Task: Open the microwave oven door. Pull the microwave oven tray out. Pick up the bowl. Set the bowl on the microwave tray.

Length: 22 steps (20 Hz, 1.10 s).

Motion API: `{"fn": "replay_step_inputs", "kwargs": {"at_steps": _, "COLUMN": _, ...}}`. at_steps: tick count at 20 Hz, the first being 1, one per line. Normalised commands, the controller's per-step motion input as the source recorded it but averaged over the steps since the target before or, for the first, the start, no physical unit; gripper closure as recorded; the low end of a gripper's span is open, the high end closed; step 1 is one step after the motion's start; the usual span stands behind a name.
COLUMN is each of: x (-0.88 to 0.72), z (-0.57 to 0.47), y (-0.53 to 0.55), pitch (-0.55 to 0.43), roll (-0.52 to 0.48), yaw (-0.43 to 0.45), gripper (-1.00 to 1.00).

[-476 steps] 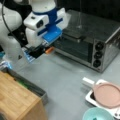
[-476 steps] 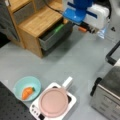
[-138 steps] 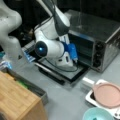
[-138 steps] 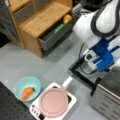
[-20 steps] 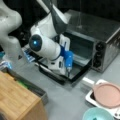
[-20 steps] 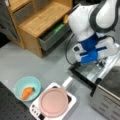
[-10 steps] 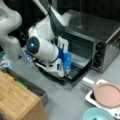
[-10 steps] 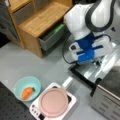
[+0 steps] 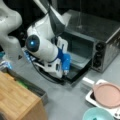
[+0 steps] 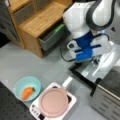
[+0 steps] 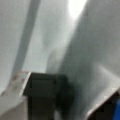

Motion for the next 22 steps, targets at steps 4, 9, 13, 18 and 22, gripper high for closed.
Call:
{"fn": "replay_step_inputs", "kwargs": {"at_steps": 4, "x": 0.36, "z": 0.15, "y": -0.18, "pitch": 0.031, "roll": -0.265, "yaw": 0.098, "gripper": -1.00}}
{"fn": "replay_step_inputs", "kwargs": {"at_steps": 9, "x": 0.36, "z": 0.16, "y": -0.12, "pitch": 0.005, "roll": -0.257, "yaw": 0.104, "gripper": -1.00}}
{"fn": "replay_step_inputs", "kwargs": {"at_steps": 13, "x": 0.26, "z": 0.12, "y": -0.08, "pitch": 0.020, "roll": -0.174, "yaw": 0.121, "gripper": -1.00}}
{"fn": "replay_step_inputs", "kwargs": {"at_steps": 18, "x": 0.17, "z": 0.11, "y": -0.05, "pitch": 0.064, "roll": -0.193, "yaw": 0.090, "gripper": -1.00}}
{"fn": "replay_step_inputs", "kwargs": {"at_steps": 22, "x": 0.15, "z": 0.13, "y": -0.01, "pitch": 0.063, "roll": -0.231, "yaw": 0.055, "gripper": -1.00}}
